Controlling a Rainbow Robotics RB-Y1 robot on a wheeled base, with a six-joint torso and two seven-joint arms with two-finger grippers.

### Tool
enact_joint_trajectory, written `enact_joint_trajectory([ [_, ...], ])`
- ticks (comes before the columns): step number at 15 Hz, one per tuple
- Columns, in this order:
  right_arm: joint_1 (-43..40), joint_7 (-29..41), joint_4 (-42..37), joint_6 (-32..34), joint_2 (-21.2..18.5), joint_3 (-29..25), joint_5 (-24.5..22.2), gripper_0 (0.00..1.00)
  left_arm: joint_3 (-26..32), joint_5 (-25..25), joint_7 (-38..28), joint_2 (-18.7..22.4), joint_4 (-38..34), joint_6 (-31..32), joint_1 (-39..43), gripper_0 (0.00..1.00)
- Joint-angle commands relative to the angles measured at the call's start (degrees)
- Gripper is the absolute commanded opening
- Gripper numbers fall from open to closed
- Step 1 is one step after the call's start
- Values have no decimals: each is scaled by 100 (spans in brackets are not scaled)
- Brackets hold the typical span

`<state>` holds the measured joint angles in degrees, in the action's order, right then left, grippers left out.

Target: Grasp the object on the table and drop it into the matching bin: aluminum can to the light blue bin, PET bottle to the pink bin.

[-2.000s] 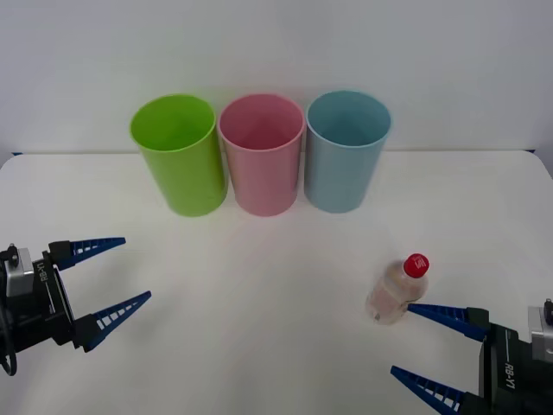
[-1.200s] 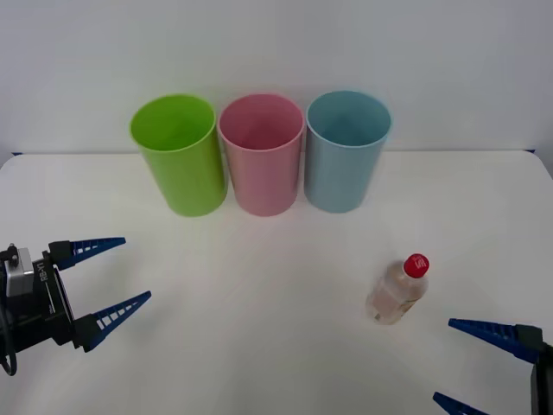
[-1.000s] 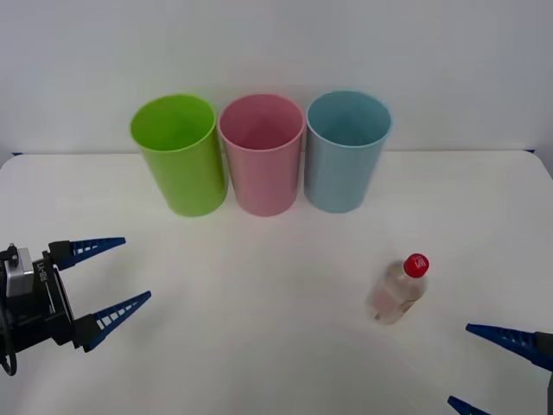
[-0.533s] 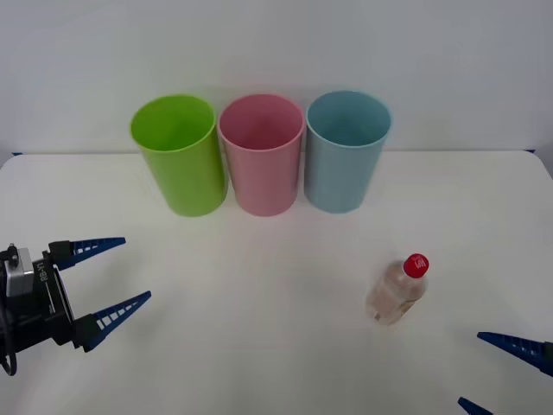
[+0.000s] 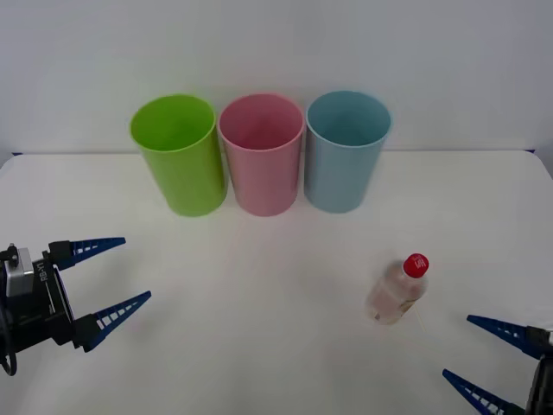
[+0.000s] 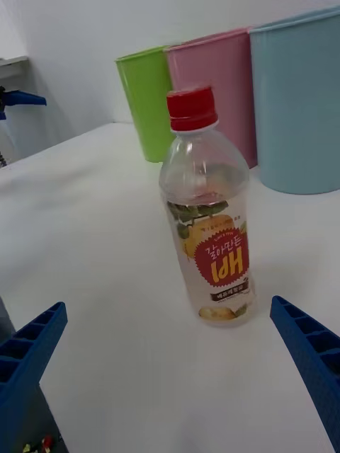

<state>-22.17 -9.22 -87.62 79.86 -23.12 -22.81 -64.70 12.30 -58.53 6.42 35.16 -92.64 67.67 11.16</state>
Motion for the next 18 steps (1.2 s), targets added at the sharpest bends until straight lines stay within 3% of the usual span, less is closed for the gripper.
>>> enact_joint_trajectory([
  [1, 196, -247, 245, -454, 0, 356, 1, 100, 0, -1, 0, 0, 1, 0, 0, 100],
  [4, 451, -388, 526, -682, 88, 629, 10, 100, 0, -1, 0, 0, 1, 0, 0, 100],
  [8, 794, -889, 1010, -779, 563, 603, -218, 100, 0, -1, 0, 0, 1, 0, 0, 100],
  [13, 1136, -1117, 1581, -779, 721, 673, -201, 100, 0, -1, 0, 0, 1, 0, 0, 100],
  [18, 1303, -1223, 1634, -1236, 914, 840, -201, 100, 0, -1, 0, 0, 1, 0, 0, 100],
])
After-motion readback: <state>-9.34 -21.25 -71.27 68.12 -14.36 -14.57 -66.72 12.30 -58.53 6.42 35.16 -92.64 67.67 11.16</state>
